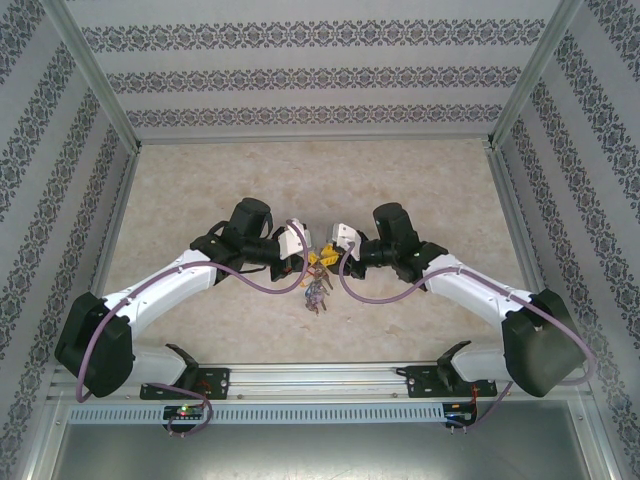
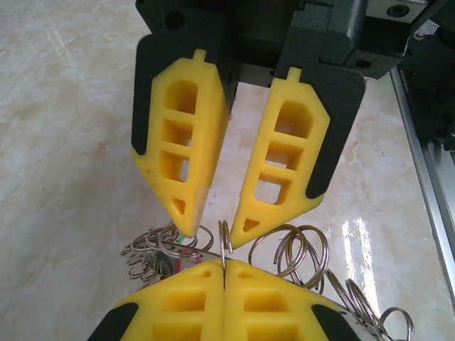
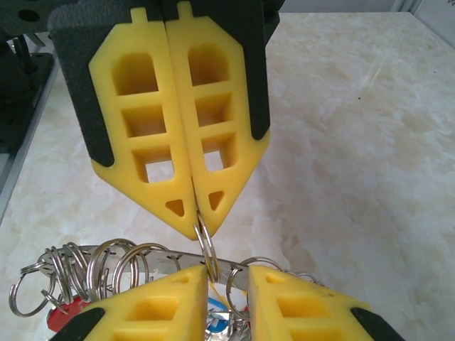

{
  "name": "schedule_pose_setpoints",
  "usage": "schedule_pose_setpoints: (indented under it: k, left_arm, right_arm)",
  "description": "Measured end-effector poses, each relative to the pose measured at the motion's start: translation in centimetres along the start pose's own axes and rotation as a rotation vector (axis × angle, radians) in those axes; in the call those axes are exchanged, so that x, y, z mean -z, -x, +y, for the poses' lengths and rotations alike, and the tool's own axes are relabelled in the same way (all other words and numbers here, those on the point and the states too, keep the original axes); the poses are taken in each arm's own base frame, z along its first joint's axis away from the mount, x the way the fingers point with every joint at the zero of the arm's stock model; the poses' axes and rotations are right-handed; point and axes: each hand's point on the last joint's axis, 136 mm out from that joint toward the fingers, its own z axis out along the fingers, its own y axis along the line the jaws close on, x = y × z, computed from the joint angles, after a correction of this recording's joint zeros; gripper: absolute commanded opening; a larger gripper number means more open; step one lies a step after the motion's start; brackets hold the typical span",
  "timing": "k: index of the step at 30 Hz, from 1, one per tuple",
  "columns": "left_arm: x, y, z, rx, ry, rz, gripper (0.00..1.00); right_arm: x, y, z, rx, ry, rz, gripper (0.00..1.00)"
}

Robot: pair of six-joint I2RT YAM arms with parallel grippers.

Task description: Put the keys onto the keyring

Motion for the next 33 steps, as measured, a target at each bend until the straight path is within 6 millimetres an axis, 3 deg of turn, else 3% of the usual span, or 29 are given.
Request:
schedule_pose_setpoints:
  k: [10, 17, 22, 33]
  left_arm:
    - [-0.01, 0.48, -0.03, -0.008, -0.006, -0.021, 0.00]
    - [-0.01, 0.49, -0.03, -0.006, -0.006, -0.023, 0.00]
    - [-0.04, 0.61, -0.04, -0.007, -0.009, -0.028, 0.17]
    - [-0.99, 0.05, -0.36, 0.010, -0.058, -0.031, 0.23]
  right_arm:
    - [0.26, 0.67, 0.36, 0.002, 0.040, -0.030, 0.20]
    - [0.20, 0.64, 0.64, 0.006, 0.059, -0.034, 0.02]
    - [0.28, 0.60, 0.59, 0.003, 0.060, -0.034, 0.00]
    - [0.85, 0.33, 0.26, -0.023, 0.066, -0.040, 0.00]
